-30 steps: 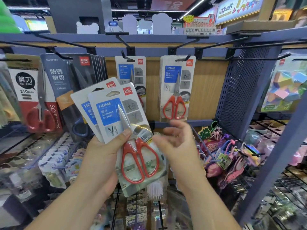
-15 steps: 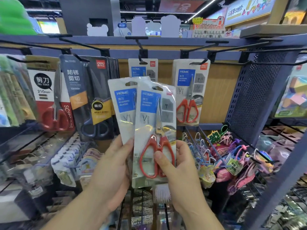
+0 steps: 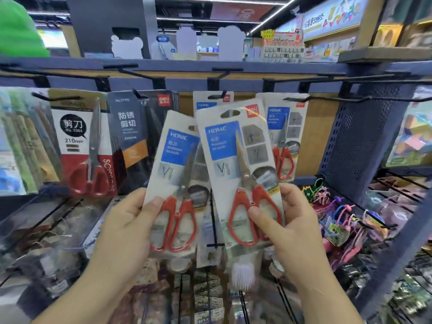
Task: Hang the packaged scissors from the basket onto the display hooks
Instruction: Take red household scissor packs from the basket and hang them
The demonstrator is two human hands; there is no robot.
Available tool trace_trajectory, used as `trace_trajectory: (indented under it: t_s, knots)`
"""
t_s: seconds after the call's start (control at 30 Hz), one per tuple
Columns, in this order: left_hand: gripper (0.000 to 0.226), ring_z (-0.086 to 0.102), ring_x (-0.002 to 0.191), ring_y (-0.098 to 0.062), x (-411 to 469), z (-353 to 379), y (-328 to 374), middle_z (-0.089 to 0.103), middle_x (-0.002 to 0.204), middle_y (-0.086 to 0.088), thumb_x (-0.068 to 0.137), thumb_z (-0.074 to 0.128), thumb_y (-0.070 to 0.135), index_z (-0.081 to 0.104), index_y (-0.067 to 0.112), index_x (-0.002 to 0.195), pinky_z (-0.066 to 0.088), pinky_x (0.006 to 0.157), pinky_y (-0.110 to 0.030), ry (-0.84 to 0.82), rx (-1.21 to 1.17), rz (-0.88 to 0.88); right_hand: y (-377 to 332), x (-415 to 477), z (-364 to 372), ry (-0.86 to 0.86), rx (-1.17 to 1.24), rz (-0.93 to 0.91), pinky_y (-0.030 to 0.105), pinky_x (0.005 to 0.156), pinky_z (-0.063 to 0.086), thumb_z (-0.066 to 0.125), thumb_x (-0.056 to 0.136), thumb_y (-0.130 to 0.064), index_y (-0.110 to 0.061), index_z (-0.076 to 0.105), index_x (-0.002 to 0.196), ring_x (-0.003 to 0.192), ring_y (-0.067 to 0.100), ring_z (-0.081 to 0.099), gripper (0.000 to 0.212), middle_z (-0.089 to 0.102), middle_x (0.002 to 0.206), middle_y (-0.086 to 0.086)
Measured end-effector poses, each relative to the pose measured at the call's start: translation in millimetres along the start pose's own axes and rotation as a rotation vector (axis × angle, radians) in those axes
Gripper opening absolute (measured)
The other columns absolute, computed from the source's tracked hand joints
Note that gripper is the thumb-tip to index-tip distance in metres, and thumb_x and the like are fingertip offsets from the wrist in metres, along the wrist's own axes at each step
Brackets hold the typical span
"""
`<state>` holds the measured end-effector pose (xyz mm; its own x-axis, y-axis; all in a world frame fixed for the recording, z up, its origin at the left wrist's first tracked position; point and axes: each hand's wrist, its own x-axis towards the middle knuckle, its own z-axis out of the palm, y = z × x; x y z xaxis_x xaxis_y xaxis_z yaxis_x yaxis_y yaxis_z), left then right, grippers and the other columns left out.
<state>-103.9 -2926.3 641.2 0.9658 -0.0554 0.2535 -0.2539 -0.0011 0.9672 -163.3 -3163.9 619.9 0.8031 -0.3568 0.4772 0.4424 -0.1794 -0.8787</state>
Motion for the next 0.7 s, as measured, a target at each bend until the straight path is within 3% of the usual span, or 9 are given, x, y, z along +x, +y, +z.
trace_trajectory:
  t_s: [0.07,0.17,0.27,0.43,0.57,0.7]
  knots:
    - [0.032,0.077,0.089,-0.038,0.6,-12.3,0.0,0.081,0.094,-0.009,0.107,0.055,0.016,0.081,0.033,0.097,0.058,0.085,-0.065,0.024,-0.003,0.000,-5.4,6.6,3.1,0.012,-0.022,-0.027,0.053,0.098,0.056,0.085,0.076,-0.029,-0.027,0.065,0.112,0.106,0.022,0.072,0.041,0.076,0.109,-0.001]
    - [0.037,0.075,0.066,-0.019,1.2,-25.8,-0.1,0.081,0.088,-0.011,0.106,0.053,0.012,0.082,0.028,0.090,0.061,0.061,-0.040,0.075,-0.047,-0.041,-12.0,16.4,9.2,0.033,-0.034,-0.067,0.051,0.096,0.057,0.089,0.078,-0.031,-0.026,0.064,0.109,0.103,0.017,0.072,0.041,0.077,0.106,-0.004]
    - [0.033,0.073,0.058,-0.017,-0.2,-35.4,-2.7,0.080,0.082,-0.008,0.107,0.053,0.012,0.080,0.021,0.091,0.057,0.044,-0.032,0.095,-0.081,-0.054,-14.8,24.3,13.2,0.037,-0.006,-0.073,0.055,0.095,0.058,0.082,0.078,-0.030,-0.025,0.065,0.110,0.103,0.020,0.074,0.037,0.077,0.107,-0.001]
    - [0.037,0.072,0.067,-0.016,3.8,-43.9,-3.6,0.080,0.083,-0.004,0.106,0.055,0.013,0.081,0.030,0.086,0.059,0.057,-0.028,0.165,-0.039,0.041,-3.4,36.0,15.3,0.049,-0.025,-0.046,0.055,0.096,0.058,0.084,0.086,-0.020,-0.026,0.067,0.112,0.106,0.018,0.073,0.031,0.077,0.109,-0.004]
    - [0.041,0.071,0.067,-0.013,5.6,-34.7,4.7,0.078,0.077,0.000,0.107,0.053,0.011,0.082,0.029,0.085,0.061,0.059,-0.025,0.204,-0.143,0.111,3.2,42.4,14.8,0.025,-0.090,-0.045,0.043,0.093,0.058,0.081,0.089,-0.023,-0.030,0.068,0.105,0.100,0.009,0.071,0.022,0.076,0.103,-0.012]
    - [0.025,0.068,0.073,-0.029,8.3,-8.6,23.9,0.073,0.088,-0.027,0.105,0.056,0.013,0.077,0.009,0.092,0.058,0.072,-0.044,0.067,-0.074,0.175,7.5,42.3,12.0,0.000,-0.090,-0.043,0.032,0.085,0.055,0.078,0.090,-0.028,-0.025,0.069,0.105,0.095,0.006,0.071,0.018,0.076,0.099,-0.014]
